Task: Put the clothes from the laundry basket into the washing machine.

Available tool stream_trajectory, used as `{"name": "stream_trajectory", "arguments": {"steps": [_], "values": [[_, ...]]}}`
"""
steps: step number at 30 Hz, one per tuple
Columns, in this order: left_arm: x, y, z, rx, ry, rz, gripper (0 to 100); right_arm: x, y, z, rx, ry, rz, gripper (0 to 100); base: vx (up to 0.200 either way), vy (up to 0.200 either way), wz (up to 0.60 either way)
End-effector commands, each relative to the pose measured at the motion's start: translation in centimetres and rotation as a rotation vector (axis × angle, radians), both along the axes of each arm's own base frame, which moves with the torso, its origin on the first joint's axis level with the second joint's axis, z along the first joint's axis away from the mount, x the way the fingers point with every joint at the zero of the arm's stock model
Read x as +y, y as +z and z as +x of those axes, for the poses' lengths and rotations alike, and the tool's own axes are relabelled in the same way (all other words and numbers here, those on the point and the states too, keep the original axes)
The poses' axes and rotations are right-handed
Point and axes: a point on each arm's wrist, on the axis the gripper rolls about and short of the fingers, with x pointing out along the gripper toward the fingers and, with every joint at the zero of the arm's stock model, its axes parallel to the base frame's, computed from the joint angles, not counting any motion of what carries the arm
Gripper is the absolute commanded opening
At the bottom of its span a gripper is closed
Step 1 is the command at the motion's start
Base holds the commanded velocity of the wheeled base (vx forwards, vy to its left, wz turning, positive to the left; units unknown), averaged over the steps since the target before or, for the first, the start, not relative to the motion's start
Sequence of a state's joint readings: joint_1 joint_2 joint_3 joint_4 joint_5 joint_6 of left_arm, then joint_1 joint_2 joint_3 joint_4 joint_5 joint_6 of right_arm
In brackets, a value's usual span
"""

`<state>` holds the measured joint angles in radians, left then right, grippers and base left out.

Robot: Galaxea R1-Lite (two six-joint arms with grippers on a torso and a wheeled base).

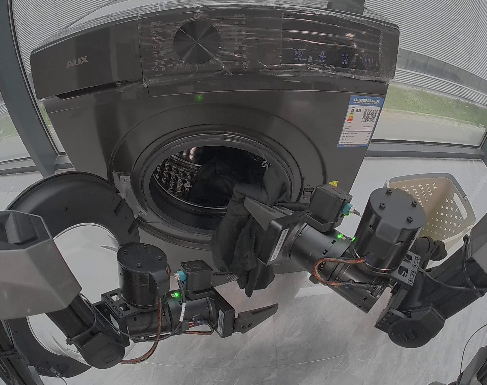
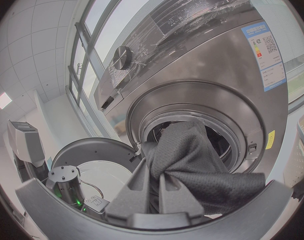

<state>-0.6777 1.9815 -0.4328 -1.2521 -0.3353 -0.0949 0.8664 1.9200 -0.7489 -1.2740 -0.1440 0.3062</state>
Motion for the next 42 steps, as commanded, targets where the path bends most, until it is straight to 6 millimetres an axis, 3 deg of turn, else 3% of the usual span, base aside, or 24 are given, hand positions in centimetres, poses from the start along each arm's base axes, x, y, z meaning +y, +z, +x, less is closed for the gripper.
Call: {"name": "stream_trajectory", "arguments": {"steps": [1,13,32,33,42], "values": [[-0.2,-0.6,0.4,0.011,0.008,0.01,100,-0.1,0.2,0.0,-0.002,-0.001,0.004,0,0.0,0.0,0.0],[0.9,-0.4,0.7,0.004,0.047,0.016,100,-0.3,0.1,0.1,-0.002,-0.008,0.002,0,0.0,0.0,0.0],[-0.6,0.5,2.8,-0.059,0.082,-0.03,100,0.0,-0.2,-0.2,0.004,0.003,-0.006,0,0.0,0.0,0.0],[-0.6,0.5,2.8,-0.059,0.086,-0.029,0,0.0,-0.2,-0.2,0.004,0.003,-0.006,0,0.0,0.0,0.0],[-0.3,1.3,2.5,-0.112,0.131,-0.058,0,0.0,-0.4,-0.1,0.008,0.002,-0.011,0,0.0,0.0,0.0]]}}
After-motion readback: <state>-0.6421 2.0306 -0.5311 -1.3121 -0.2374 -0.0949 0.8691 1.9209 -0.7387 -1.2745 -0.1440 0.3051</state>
